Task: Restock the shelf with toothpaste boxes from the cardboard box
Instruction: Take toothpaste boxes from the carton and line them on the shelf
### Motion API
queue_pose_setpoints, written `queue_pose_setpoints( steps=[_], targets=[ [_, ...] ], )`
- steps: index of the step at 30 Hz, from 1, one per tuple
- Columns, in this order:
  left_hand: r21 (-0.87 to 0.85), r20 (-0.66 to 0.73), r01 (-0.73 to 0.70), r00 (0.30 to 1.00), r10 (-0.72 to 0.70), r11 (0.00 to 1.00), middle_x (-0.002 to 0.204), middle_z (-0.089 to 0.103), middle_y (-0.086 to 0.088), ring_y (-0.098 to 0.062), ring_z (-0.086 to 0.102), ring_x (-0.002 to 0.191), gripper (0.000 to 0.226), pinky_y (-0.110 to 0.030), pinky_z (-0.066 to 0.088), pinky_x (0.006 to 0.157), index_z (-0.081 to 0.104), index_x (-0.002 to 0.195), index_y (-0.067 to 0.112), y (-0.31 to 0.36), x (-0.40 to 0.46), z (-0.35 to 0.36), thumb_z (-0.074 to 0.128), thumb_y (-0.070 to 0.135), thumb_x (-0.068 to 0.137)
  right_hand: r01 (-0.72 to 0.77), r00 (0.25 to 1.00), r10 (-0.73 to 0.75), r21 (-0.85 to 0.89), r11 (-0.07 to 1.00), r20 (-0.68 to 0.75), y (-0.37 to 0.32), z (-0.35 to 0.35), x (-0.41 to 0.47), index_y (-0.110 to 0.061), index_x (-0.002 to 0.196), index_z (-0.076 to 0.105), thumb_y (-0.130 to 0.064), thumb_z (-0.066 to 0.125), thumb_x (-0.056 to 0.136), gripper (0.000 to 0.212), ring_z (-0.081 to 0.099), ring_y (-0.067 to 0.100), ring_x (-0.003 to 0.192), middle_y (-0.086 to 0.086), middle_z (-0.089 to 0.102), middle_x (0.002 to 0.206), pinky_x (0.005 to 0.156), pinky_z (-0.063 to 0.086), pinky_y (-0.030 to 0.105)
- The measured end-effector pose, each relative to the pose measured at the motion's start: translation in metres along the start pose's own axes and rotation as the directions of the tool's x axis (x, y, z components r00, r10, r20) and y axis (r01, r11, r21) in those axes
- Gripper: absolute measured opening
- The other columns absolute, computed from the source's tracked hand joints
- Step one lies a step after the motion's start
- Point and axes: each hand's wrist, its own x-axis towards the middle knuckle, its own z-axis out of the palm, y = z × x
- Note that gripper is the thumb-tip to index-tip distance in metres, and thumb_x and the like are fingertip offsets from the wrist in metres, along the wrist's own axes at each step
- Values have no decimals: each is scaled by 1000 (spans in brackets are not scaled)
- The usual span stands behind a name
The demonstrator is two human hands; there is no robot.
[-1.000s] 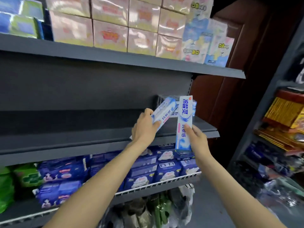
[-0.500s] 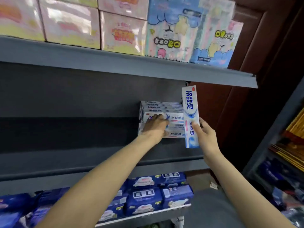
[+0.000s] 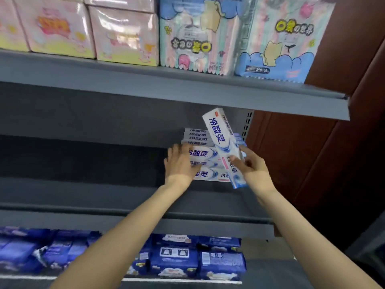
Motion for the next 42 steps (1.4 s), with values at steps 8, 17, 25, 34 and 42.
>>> queue_pose_setpoints(
  steps=[8, 17, 25, 34, 42],
  targets=[
    [-652, 395, 517, 856, -333, 555, 122, 57, -3, -21, 56, 107, 35, -37, 45, 92, 42, 134, 19, -17, -3, -33, 44, 21, 99, 306, 947, -159, -626, 717, 280, -19, -4, 35, -28, 131, 54, -29, 70, 82, 52, 57, 29, 109, 12, 58, 120, 93, 44, 34],
    [-631, 391, 529, 849, -356, 567, 128, 57, -1, -19, 53, 108, 31, -42, 40, 95, 49, 127, 23, -4, -8, -42, 46, 33, 98, 374, 919, -98, -763, 527, 382, -22, -13, 44, -40, 139, 41, -34, 55, 92, 49, 42, 20, 129, 1, 43, 137, 108, 33, 41],
    [-575, 308, 458, 889, -340, 678, 126, 60, -5, -15, 55, 98, 42, -29, 44, 74, 46, 135, 18, 4, -10, -38, 55, 20, 94, 353, 934, -174, -738, 575, 311, -11, -4, 34, -33, 138, 44, -26, 55, 92, 48, 31, 19, 133, 1, 39, 137, 110, 26, 39],
    [-449, 188, 372, 928, -321, 812, 126, 60, -6, -14, 59, 98, 43, -23, 44, 78, 45, 133, 14, 8, -10, -27, 55, 12, 91, 365, 929, -158, -759, 539, 334, -12, 6, 29, -26, 143, 37, -20, 51, 94, 51, 34, 24, 131, 2, 35, 141, 108, 32, 36],
    [-30, 169, 239, 958, -231, 971, 139, 44, -11, -30, 50, 120, 63, -39, 46, 92, 19, 146, 17, 8, -20, -39, 53, 16, 93, 493, 870, -282, -692, 527, 405, -18, 22, 11, -18, 143, 37, -17, 48, 95, 49, 26, 22, 138, 1, 31, 149, 118, 13, 33]
  ],
)
